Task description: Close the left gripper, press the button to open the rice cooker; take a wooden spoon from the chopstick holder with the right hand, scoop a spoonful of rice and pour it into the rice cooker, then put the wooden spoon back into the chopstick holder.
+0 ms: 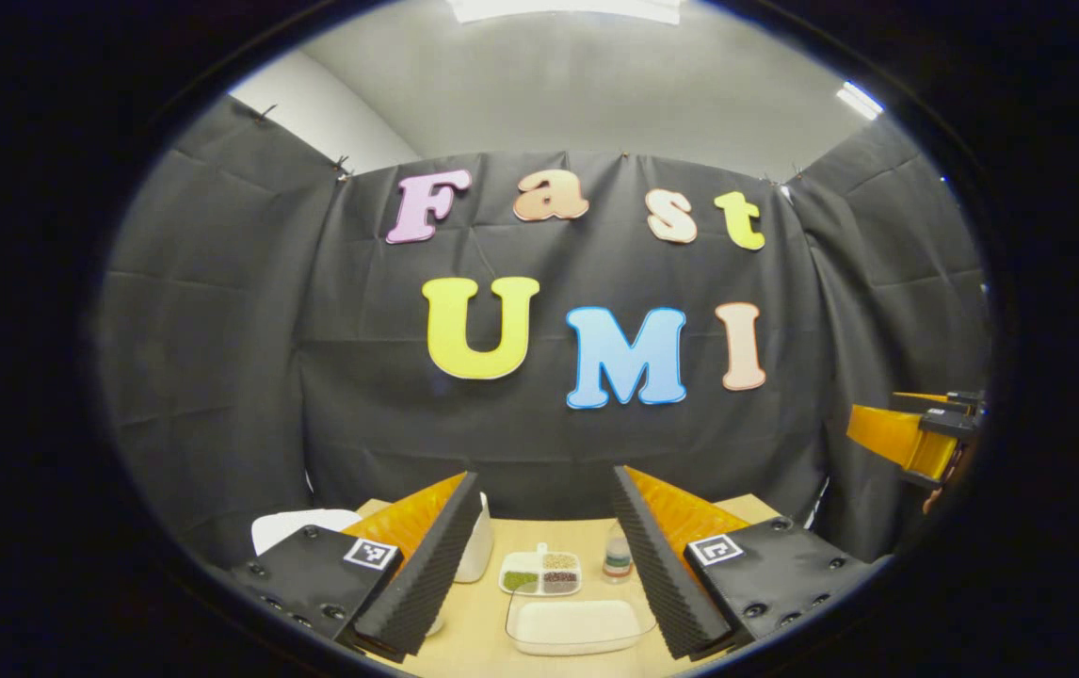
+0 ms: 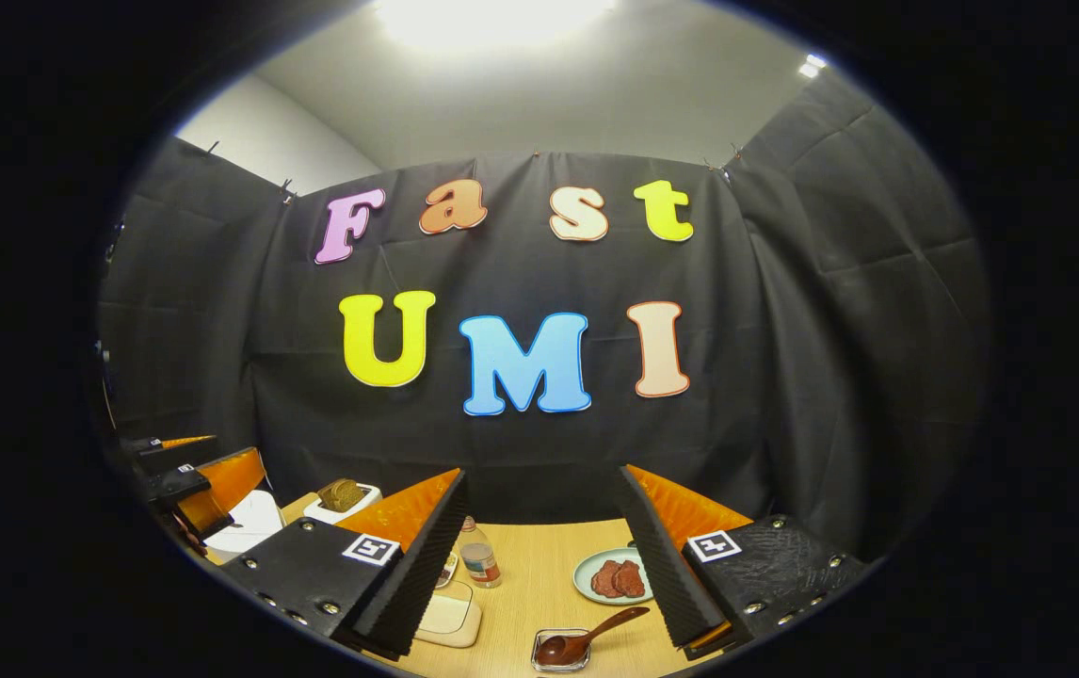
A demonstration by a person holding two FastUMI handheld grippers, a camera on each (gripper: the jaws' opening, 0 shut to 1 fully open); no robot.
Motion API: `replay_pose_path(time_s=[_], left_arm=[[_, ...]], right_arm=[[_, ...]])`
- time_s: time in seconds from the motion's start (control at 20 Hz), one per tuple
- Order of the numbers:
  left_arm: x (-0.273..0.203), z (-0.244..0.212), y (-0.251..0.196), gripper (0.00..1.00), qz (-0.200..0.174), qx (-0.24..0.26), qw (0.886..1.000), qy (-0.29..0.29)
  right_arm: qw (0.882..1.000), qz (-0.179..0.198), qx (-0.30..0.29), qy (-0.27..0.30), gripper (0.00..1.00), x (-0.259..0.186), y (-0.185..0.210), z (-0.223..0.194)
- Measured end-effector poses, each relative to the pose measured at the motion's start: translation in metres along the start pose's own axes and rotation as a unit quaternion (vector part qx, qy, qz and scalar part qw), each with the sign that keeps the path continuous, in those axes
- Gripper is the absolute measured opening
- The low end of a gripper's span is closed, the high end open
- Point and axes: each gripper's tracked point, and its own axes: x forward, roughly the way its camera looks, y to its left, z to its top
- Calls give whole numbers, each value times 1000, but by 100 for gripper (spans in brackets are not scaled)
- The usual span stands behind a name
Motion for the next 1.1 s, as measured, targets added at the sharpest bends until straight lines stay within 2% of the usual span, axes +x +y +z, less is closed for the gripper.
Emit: replay_pose_path(time_s=[0.4, 0.45, 0.6, 0.65, 0.85, 1.0, 1.1], left_arm=[[5, -13, 12, 93, 9, -3, 1000, 16], [8, -17, 18, 95, 10, -3, 1000, 19], [15, -26, 41, 79, 17, -5, 999, 37], [17, -29, 49, 77, 21, -5, 999, 42], [23, -42, 77, 42, 31, -5, 997, 64], [27, -63, 104, 9, 46, -30, 994, 96], [30, -78, 122, 9, 54, -43, 991, 119]], right_arm=[[1000, 0, 1, 10, 95, 3, 4, -8], [1000, 0, 1, 12, 95, 3, 5, -9], [1000, 3, 4, 20, 95, 5, 9, -16], [1000, 4, 4, 22, 95, 6, 11, -17], [1000, 9, 2, 30, 95, 10, 18, -23], [999, 14, 2, 36, 95, 13, 25, -28], [999, 18, 2, 42, 95, 14, 29, -33]])
